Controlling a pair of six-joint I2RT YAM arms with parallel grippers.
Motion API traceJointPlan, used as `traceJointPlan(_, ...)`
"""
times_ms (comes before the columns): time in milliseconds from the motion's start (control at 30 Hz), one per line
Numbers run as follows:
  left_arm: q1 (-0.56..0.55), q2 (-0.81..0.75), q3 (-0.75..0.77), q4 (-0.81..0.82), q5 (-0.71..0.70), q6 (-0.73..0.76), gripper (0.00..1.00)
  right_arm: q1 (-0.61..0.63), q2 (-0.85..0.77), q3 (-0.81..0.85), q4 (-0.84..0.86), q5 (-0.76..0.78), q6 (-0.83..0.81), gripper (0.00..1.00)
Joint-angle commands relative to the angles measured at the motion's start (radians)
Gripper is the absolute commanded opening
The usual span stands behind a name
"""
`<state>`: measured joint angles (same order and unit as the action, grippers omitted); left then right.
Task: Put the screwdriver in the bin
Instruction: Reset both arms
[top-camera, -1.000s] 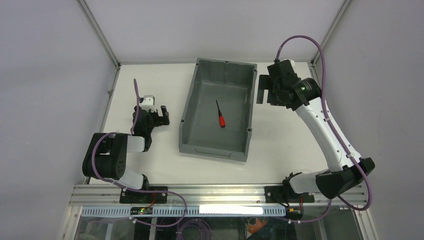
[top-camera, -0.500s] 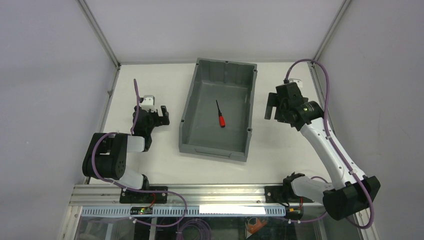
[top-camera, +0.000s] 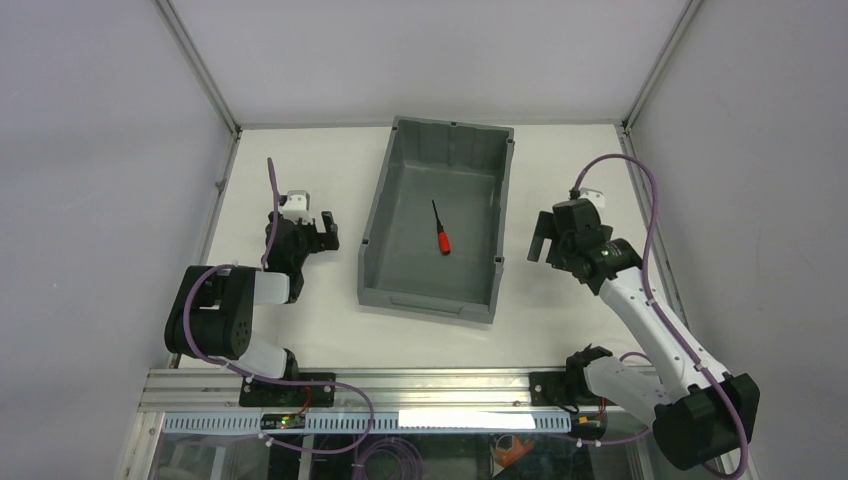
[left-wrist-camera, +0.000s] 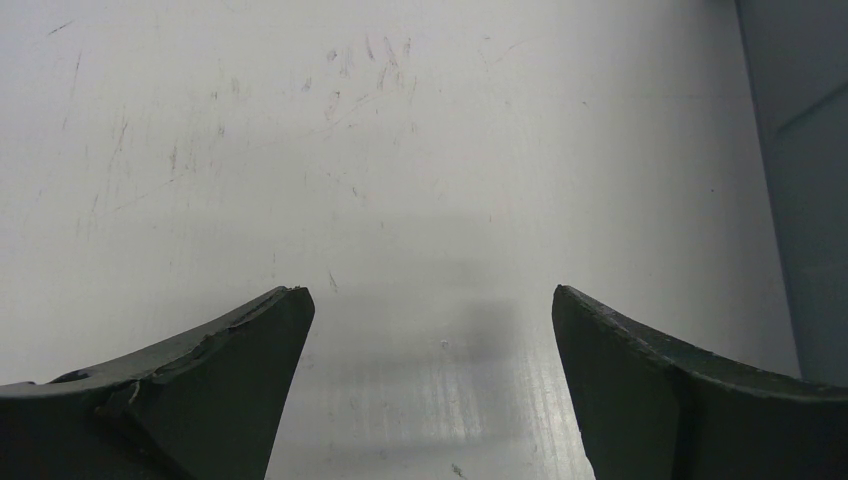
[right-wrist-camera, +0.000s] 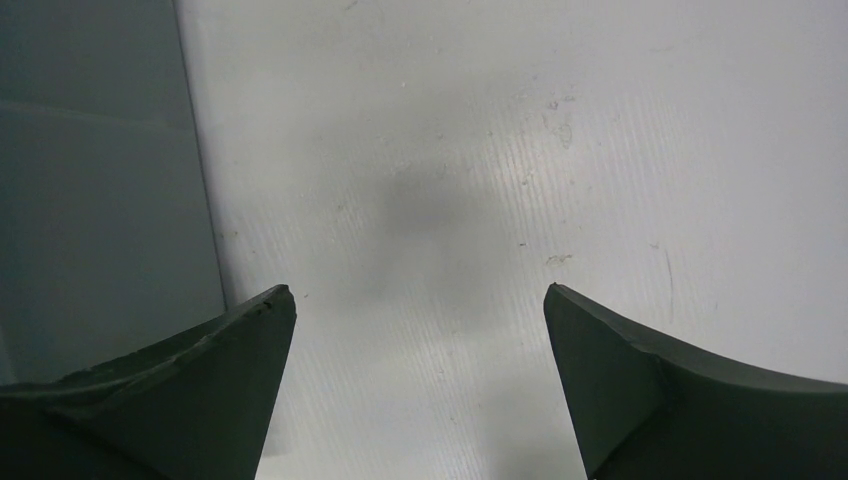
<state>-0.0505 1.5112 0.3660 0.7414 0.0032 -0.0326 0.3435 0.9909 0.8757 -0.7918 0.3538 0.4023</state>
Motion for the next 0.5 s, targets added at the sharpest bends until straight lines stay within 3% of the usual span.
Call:
traceJointPlan(0, 0.005, -0.005, 0.018, 0.059, 0.015, 0.023, 0.99, -0.005, -0.033, -0.061, 0.102, -0.009, 0.055, 0.99)
traceJointPlan(467, 0.005, -0.005, 0.017, 0.061, 0.017, 0.023, 0.99, -0.007, -0.014, -0.094, 0.129, 0.004, 0.073, 0.99)
